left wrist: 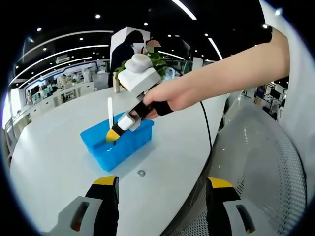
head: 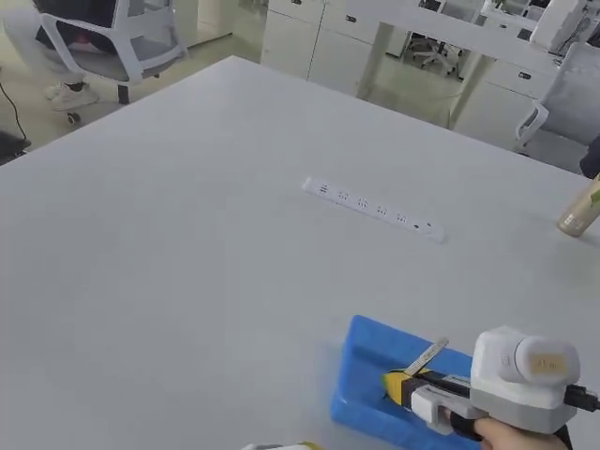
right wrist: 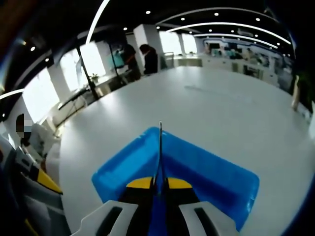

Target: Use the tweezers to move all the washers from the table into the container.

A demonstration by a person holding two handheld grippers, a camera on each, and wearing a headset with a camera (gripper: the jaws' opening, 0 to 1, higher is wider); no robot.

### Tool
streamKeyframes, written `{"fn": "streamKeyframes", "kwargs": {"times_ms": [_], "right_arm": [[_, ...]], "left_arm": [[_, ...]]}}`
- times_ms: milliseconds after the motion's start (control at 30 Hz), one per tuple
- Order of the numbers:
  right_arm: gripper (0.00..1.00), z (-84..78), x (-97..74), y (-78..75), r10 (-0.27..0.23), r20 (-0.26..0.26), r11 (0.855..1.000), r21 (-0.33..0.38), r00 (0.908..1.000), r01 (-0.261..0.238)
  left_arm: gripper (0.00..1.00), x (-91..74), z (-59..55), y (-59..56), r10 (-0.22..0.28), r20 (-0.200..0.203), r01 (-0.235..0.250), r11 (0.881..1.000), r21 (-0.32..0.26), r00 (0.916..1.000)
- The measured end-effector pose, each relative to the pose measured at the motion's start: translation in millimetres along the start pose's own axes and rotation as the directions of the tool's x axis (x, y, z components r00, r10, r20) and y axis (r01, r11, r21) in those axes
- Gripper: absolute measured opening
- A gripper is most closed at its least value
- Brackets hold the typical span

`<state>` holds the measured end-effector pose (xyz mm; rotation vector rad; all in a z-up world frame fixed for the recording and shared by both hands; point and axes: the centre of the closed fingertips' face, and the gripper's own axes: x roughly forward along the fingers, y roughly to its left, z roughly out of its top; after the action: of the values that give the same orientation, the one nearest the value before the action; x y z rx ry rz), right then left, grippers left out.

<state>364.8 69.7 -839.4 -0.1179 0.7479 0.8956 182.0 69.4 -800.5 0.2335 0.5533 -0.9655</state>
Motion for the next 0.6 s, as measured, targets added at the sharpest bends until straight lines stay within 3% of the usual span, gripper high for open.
{"fn": "streamKeyframes", "kwargs": {"times_ms": [267, 600], "right_arm": [[0.05, 0.2, -22.7, 3.6, -0.001, 0.013, 0.999, -0.040, 0.9999, 0.002], [0.05, 17.5, -57.3, 10.5, -0.024, 0.072, 0.990, -0.135, 0.9971, 0.033]], "left_arm": [[0.72, -0.5, -0.4, 0.8, 0.002, -0.001, -0.002, 1.000, -0.008, 1.0000], [0.72, 0.1, 0.1, -0.2, -0.002, -0.001, 0.002, 1.000, 0.000, 1.0000]]}}
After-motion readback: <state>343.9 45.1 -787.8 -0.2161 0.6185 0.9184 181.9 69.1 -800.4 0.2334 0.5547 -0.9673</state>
